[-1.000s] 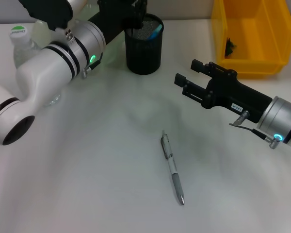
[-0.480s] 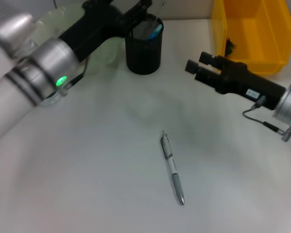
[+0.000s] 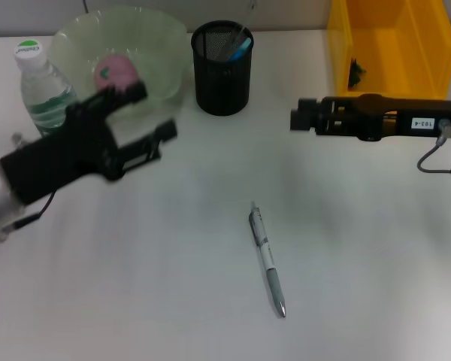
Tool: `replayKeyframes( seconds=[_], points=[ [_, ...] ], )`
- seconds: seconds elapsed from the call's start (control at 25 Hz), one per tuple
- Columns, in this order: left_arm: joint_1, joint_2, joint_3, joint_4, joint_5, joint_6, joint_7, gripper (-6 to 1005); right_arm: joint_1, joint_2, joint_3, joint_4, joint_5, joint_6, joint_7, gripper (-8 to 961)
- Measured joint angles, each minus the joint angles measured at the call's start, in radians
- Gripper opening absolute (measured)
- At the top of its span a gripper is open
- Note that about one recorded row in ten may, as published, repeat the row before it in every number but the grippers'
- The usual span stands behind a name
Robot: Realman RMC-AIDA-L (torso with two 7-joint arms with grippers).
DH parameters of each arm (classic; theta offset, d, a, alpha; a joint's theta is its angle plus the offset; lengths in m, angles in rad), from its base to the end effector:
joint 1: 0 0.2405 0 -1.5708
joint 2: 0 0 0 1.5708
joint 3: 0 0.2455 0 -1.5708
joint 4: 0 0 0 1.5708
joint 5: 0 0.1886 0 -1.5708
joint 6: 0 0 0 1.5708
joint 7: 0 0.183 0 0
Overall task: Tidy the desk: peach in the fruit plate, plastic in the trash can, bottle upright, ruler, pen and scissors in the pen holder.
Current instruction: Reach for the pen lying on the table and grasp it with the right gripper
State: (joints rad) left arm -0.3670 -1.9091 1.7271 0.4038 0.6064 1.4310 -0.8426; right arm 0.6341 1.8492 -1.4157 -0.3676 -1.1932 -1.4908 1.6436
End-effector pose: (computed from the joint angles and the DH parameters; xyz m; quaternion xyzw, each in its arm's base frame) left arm -0.2232 0.3025 -0.0156 -0.8783 -0.1369 -0.3963 0.2299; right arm 0.1909 0.3394 -0.0134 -0.8885 0.3394 0.3084 0.0165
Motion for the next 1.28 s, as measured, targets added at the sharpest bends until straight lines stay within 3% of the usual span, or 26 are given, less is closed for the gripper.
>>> replayKeyframes(
  seconds=[0.12,0.28,0.36,0.4,0.48,0.56,0.6,0.76,1.28],
  points=[
    [0.018,0.024,-0.037,-0.008,0.128,0.045,-0.039,783,0.046,-0.008,0.085,-0.109,-0.259,-0.030,0.173,652],
    [0.040,0.041,-0.098,-0.012,0.251,0.056,-0.084,782,0.096,0.026,0.134,-0.297,-0.591,-0.060,0.370,651],
    [0.054,0.041,-0.136,-0.013,0.296,0.057,-0.089,781,0.152,0.064,0.135,-0.397,-0.797,-0.096,0.501,651],
    [0.059,0.040,-0.151,-0.013,0.309,0.057,-0.089,781,0.152,0.064,0.135,-0.397,-0.797,-0.096,0.501,651],
    [0.065,0.039,-0.161,-0.013,0.324,0.057,-0.086,781,0.196,0.100,0.135,-0.445,-0.929,-0.123,0.566,651],
    [0.068,0.037,-0.161,-0.013,0.340,0.056,-0.083,781,0.248,0.155,0.135,-0.494,-1.099,-0.147,0.623,651],
    [0.068,0.037,-0.161,-0.013,0.346,0.054,-0.083,780,0.248,0.155,0.135,-0.494,-1.099,-0.147,0.623,651],
    [0.068,0.034,-0.163,-0.014,0.374,0.051,-0.083,780,0.323,0.228,0.107,-0.503,-1.271,-0.159,0.647,650],
    [0.075,0.023,-0.165,-0.029,0.383,0.049,-0.085,777,0.355,0.242,-0.194,-0.519,-1.196,-0.039,0.721,647]
  ],
)
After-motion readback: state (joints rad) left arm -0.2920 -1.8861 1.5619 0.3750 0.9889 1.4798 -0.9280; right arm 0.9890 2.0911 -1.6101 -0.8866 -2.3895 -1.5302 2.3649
